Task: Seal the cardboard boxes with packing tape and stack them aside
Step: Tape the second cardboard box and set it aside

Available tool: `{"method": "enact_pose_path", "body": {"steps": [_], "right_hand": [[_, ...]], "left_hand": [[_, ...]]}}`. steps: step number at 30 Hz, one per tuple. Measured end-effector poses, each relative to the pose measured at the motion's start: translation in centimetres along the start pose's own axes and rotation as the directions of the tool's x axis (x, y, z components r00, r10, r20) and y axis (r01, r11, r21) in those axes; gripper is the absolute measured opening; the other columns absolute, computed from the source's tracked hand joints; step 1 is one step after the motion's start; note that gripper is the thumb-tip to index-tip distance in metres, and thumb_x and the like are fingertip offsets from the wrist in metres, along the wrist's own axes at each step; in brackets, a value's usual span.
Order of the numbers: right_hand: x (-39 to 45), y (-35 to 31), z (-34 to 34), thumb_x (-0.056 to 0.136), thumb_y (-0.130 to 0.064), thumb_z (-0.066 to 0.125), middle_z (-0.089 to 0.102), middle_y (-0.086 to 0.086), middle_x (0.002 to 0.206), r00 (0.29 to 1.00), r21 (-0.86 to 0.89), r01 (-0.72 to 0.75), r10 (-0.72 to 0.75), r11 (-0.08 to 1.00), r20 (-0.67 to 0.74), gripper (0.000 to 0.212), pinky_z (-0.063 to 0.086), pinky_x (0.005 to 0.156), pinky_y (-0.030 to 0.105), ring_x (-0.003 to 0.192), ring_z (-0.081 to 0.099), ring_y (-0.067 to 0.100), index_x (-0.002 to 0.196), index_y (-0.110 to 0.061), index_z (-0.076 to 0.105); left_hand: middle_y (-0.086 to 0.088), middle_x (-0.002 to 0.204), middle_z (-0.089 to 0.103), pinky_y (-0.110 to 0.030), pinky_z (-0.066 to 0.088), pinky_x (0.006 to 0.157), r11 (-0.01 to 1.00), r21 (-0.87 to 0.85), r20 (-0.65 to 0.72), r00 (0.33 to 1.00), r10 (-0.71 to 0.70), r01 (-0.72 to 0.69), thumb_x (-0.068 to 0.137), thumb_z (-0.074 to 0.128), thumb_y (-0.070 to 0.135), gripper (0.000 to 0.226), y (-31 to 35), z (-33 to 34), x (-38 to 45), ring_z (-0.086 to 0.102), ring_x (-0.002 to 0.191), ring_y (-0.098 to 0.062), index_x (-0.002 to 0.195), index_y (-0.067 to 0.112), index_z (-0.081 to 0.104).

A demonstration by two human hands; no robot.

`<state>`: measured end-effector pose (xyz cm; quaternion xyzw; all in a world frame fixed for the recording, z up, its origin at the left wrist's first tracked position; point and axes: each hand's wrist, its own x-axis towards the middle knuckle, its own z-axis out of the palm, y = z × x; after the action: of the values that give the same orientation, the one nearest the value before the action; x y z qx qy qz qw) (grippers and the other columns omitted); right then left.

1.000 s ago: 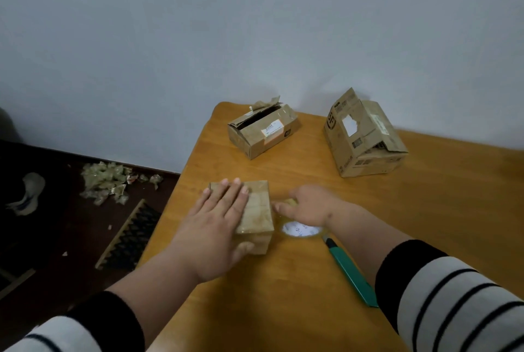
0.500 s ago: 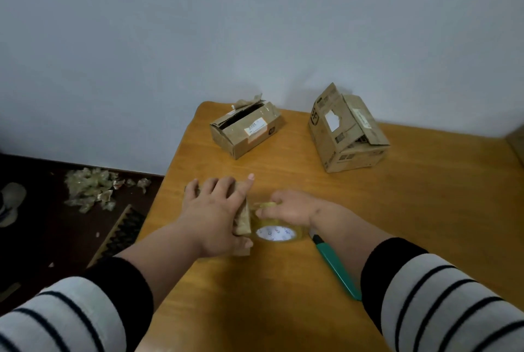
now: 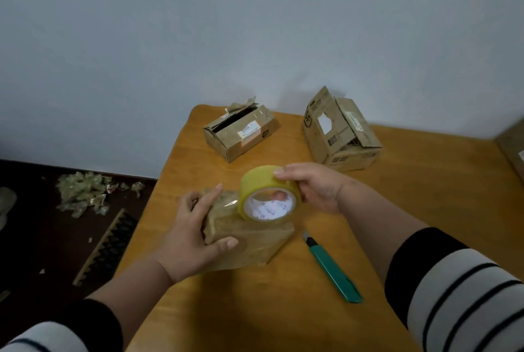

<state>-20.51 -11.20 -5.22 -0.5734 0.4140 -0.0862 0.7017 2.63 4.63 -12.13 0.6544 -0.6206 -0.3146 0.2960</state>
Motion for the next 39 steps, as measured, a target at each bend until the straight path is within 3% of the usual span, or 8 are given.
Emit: {"method": "enact_pose_path", "body": {"steps": [5,9,21,27,29,31,34,39], "right_hand": [[1.2,-0.8,4.1,0.073,-0.046,0.076,0.061,-0.008,0.07,0.999,-0.218,0.046,-0.041,0.975,0.026,0.034,0.04,0.072,0.029,0.073,0.055,0.013,0.072,-0.02,0.055],[2.0,-2.4,5.2,0.082,-0.05,0.072,0.042,-0.007,0.065,0.994,-0.586,0.108,-0.1,0.803,0.045,0.044,0.027,0.056,0.025,0.06,0.039,0.01,0.067,-0.02,0.043],[1.3,-3.4,1.7,0.093,-0.04,0.054,0.038,-0.001,0.067,0.998,-0.884,0.021,-0.067,0.466,-0.011,0.042,0.03,0.058,0.032,0.062,0.036,0.016,0.064,-0.017,0.036],[1.5,-2.8,0.7,0.085,-0.058,0.053,0.05,-0.007,0.073,0.998,-0.948,-0.025,-0.046,0.317,-0.042,0.042,0.035,0.059,0.03,0.072,0.05,0.019,0.087,-0.017,0.061],[1.5,-2.9,0.1,0.079,-0.077,0.047,0.058,-0.01,0.09,0.997,-0.989,-0.039,-0.059,0.145,-0.048,0.072,0.039,0.073,0.033,0.089,0.055,0.021,0.119,-0.02,0.063],[1.4,-2.5,-1.4,0.071,-0.091,0.039,0.067,-0.006,0.098,0.991,-0.995,-0.094,-0.093,0.014,-0.095,0.09,0.039,0.08,0.035,0.093,0.06,0.021,0.118,-0.018,0.063],[1.1,-0.8,-3.3,0.071,-0.088,0.046,0.067,-0.004,0.091,0.979,-0.969,-0.174,-0.077,0.173,-0.189,0.086,0.045,0.073,0.033,0.087,0.059,0.018,0.112,-0.015,0.065],[1.7,1.5,-3.4,0.071,-0.083,0.054,0.056,0.007,0.14,0.971,-0.922,-0.236,0.039,0.307,-0.235,0.101,0.048,0.099,0.041,0.124,0.054,0.026,0.142,-0.012,0.048]], "left_hand": [[0.014,0.14,0.021,-0.025,0.03,0.106,0.99,0.031,0.085,0.987,-0.136,0.134,0.06,0.086,0.056,0.125,-3.0,-0.8,-1.9,0.03,0.127,-0.006,0.144,0.054,-0.005],[0.018,0.143,0.016,-0.026,0.024,0.11,0.978,0.047,0.085,0.975,-0.205,0.201,0.06,0.089,0.049,0.138,-4.4,-0.7,-2.9,0.02,0.132,-0.001,0.145,0.045,-0.019],[0.021,0.154,0.009,-0.033,0.036,0.111,0.976,-0.003,0.034,0.976,-0.217,0.217,0.059,0.089,0.049,0.137,-4.6,-0.1,-2.9,0.021,0.136,-0.006,0.136,0.061,-0.024],[0.022,0.149,0.016,-0.035,0.044,0.105,0.982,0.028,0.025,0.982,-0.185,0.184,0.06,0.089,0.047,0.131,-4.8,0.2,-2.7,0.026,0.129,-0.004,0.15,0.047,-0.005],[0.015,0.15,0.018,-0.029,0.04,0.106,0.979,0.041,0.022,0.979,-0.201,0.2,0.061,0.089,0.044,0.127,-5.4,0.1,-3.1,0.026,0.126,-0.003,0.152,0.039,0.0],[0.007,0.151,0.023,-0.025,0.034,0.106,0.971,0.048,0.02,0.971,-0.236,0.235,0.061,0.09,0.044,0.127,-6.3,-0.1,-3.8,0.027,0.126,-0.004,0.153,0.034,0.003],[0.005,0.151,0.025,-0.022,0.029,0.104,0.961,0.065,0.015,0.962,-0.271,0.27,0.059,0.09,0.045,0.129,-7.2,-0.2,-5.0,0.027,0.125,-0.002,0.154,0.03,0.004],[0.005,0.151,0.027,-0.024,0.032,0.103,0.957,0.082,0.006,0.961,-0.278,0.277,0.057,0.092,0.043,0.131,-7.3,-0.1,-5.1,0.031,0.126,-0.004,0.153,0.032,0.004]]}}
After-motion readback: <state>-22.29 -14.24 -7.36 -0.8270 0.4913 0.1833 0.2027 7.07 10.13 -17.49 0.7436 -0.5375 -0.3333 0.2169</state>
